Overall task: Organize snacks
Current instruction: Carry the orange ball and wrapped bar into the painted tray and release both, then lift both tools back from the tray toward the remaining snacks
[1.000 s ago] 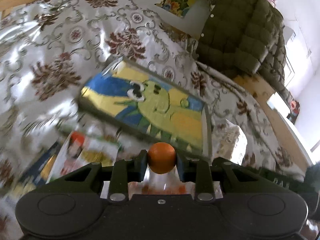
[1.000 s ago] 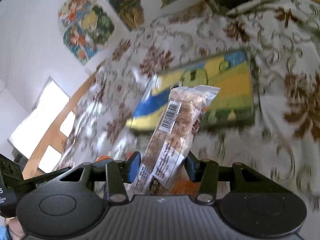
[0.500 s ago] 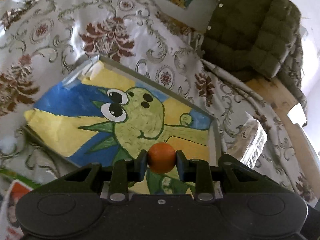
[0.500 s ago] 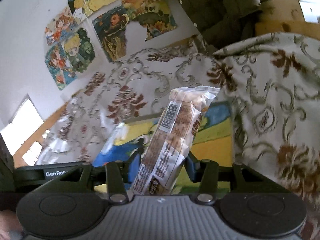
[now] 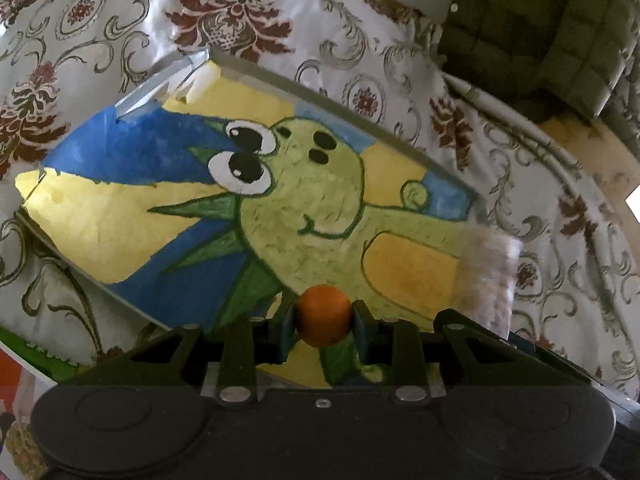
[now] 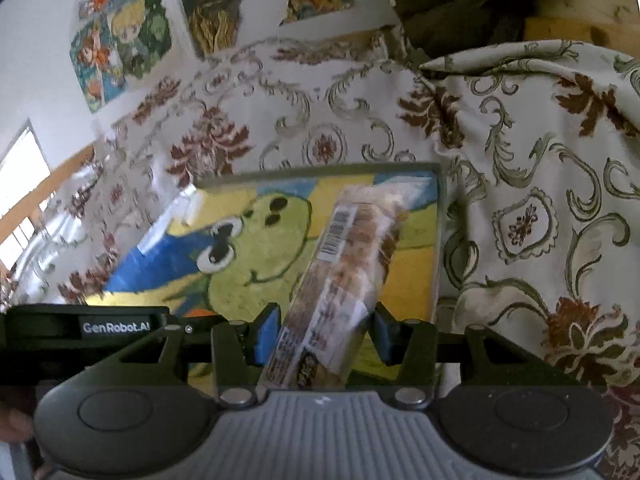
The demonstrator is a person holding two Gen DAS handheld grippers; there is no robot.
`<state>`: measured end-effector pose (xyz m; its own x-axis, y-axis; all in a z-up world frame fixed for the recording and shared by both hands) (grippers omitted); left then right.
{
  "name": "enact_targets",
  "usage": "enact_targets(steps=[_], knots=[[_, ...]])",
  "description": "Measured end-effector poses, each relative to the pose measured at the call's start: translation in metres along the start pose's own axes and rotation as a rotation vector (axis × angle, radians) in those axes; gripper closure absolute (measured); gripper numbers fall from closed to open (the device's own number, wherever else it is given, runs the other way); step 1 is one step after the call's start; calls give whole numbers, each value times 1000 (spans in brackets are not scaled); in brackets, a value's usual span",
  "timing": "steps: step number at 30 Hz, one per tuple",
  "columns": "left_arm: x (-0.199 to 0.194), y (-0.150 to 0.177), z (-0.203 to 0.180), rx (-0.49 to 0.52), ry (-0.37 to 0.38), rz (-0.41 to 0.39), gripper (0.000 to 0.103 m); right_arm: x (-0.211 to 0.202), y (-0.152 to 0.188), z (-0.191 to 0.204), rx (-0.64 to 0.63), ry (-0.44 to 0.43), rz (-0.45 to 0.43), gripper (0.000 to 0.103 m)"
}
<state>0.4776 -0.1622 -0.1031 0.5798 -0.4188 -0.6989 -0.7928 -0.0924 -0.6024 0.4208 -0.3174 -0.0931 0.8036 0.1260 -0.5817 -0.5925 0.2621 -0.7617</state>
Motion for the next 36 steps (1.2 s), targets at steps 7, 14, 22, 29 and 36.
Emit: enact_targets(steps=[7,14,22,29,36], knots=[[6,5,5,-3,-26,33,70,6,6,-2,2,9,28,49],[-7,-1,8,-61,-19,-6,37,2,3,-4,-8,19,21,41],[-51,-17,3,-60,-13,-128,18,-30,-16,10,-60,17,-68,22],[-113,-25,-6,2,-91,-304,1,-78,-29,16,-40,-2,-168,0],[-172,-7,-13,63,-127,-419,1,-128,-32,31,-115,8,-263,0]])
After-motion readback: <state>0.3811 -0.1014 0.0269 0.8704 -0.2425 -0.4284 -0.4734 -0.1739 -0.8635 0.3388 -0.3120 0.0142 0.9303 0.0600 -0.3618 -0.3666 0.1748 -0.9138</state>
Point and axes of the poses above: each gripper's, at about its wrist camera, not at the fingertips, and x roughly the way its jaws point, z to its left, y to its underside, the point moved 6 cm from there along x, roughly the way its jaws point, and after that the axes turned 1 degree about x, right-handed, at the moved point
